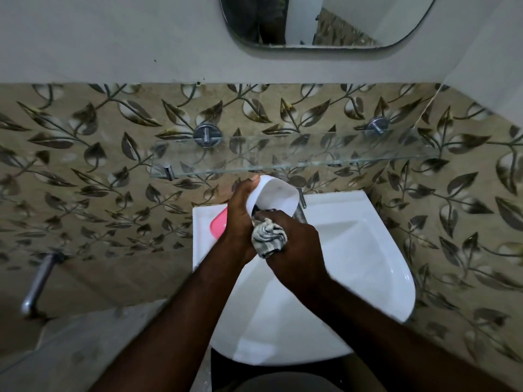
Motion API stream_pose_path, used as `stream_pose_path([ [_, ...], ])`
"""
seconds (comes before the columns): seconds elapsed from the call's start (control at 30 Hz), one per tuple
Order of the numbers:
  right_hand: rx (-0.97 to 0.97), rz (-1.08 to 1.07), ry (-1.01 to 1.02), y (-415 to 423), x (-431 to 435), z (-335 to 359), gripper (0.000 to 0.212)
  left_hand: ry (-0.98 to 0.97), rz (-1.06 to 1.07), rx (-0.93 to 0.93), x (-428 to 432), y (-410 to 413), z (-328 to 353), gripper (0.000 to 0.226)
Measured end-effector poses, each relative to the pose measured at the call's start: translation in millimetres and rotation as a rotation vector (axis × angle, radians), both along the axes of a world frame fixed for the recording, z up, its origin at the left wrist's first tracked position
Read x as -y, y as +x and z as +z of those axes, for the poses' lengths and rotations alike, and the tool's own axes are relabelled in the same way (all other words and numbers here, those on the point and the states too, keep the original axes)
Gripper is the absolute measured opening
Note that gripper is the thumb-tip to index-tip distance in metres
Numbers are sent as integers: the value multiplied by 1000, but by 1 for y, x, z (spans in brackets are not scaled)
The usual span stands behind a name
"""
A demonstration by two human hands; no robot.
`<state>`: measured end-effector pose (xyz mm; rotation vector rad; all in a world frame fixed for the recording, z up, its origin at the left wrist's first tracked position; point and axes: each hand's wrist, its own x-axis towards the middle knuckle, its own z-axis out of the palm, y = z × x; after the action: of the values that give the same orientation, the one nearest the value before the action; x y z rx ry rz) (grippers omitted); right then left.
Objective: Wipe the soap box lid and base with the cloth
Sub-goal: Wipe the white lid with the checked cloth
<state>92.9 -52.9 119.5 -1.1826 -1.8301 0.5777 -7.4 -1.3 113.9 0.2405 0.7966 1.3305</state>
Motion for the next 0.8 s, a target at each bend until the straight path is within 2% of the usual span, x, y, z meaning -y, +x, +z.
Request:
stream_pose_path([
  [0.13, 397, 51, 47, 24, -15, -12, 45, -13, -87, 49, -2, -5, 7, 48],
  [0.2, 453, 50, 81, 25, -19, -20, 49, -34, -131, 67, -2, -7, 10, 54],
  [0.27, 427, 49, 101, 19, -22, -24, 45, -31, -167, 66, -4, -12, 9, 52],
  [0.37, 343, 14, 165, 14, -24, -23, 29, 16, -211, 55, -5, -22, 4, 50],
  [0.43, 203, -7, 109, 13, -22, -19, 26, 77, -263, 19, -4, -26, 2, 60],
  [0.5, 25, -70, -17, 11, -22, -13, 33, 134, -280, -50, 0, -23, 0, 72],
  [0.63, -285, 5, -127, -4, -16, -6, 40, 151, -139, -220, 6, -4, -7, 77],
  [0.67, -303, 27, -140, -7, -13, -7, 40, 138, -108, -210, 7, 0, -6, 81],
  [0.73, -202, 63, -140, -4, -10, -10, 40, 83, -22, -103, 6, 3, -6, 87],
  [0.8, 80, 139, -81, 8, -12, -13, 35, -12, 47, -3, 4, 1, -8, 88],
])
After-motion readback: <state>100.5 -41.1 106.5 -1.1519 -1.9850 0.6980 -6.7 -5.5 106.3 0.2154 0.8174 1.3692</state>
